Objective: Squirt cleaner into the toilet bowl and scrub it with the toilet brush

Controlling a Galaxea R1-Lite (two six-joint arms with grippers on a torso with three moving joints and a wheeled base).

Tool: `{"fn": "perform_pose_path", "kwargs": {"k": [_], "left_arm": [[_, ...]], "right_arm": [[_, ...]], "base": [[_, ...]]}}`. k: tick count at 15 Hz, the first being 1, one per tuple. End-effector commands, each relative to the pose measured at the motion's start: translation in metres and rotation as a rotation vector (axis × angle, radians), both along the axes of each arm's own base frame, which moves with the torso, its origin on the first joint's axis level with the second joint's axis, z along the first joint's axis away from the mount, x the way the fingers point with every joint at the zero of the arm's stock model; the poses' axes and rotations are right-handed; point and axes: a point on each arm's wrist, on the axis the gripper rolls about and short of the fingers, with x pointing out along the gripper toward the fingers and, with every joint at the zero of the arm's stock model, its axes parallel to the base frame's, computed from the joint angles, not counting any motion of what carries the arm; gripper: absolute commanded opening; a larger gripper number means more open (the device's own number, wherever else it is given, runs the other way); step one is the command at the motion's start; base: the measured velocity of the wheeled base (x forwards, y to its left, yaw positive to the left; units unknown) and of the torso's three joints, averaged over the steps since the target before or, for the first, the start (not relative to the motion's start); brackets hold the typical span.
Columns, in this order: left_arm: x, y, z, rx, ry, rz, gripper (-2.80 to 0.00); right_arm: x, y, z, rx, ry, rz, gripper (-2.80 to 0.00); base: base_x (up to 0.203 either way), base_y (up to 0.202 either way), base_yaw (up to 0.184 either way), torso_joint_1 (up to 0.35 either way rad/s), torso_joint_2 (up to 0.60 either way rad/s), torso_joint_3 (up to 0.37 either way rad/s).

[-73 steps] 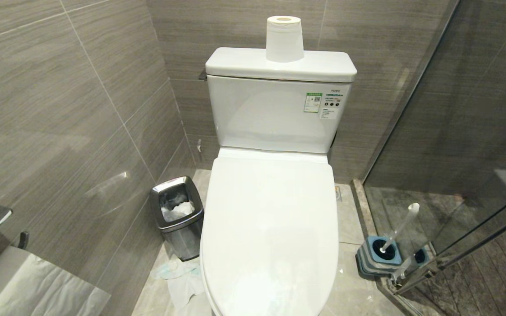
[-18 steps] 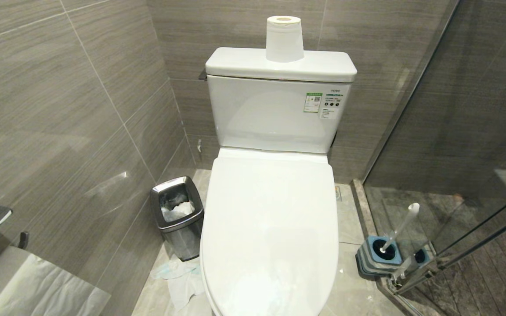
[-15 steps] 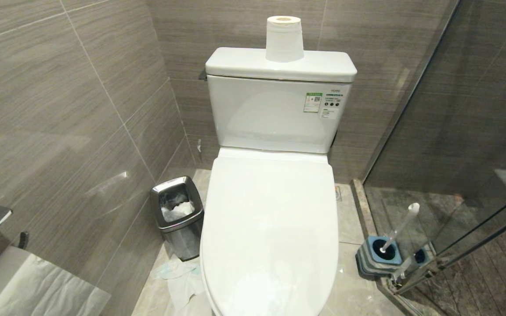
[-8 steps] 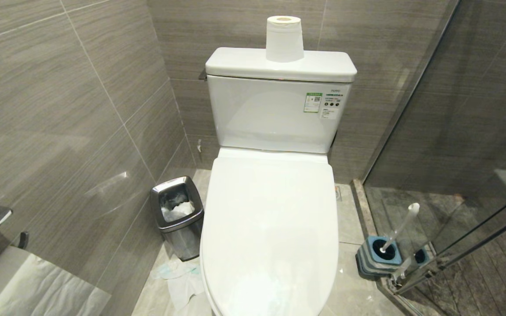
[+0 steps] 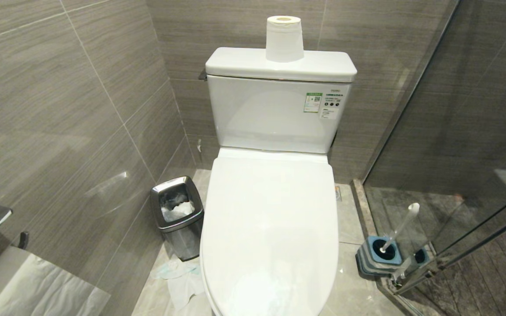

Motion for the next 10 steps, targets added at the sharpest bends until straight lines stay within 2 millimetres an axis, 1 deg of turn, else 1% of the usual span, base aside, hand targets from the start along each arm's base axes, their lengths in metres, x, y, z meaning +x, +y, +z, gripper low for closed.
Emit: {"fn": "perform_pose_path", "kwargs": {"k": [1, 10], "left_arm": [[0.0001, 0.0, 0.0, 0.0, 0.001, 0.001, -2.8], [0.0002, 0.0, -0.0004, 0.0, 0.003, 0.001, -2.8]], "right_arm": [[0.0001, 0.0, -0.0004, 0.0, 0.002, 0.0, -2.8], [0.0001, 0.0, -0.0004, 0.0, 0.002, 0.0, -2.8]], "base": [[0.0, 0.0, 0.0, 0.0, 0.0, 0.0], [0.0, 0.0, 0.0, 0.0, 0.0, 0.0]]}}
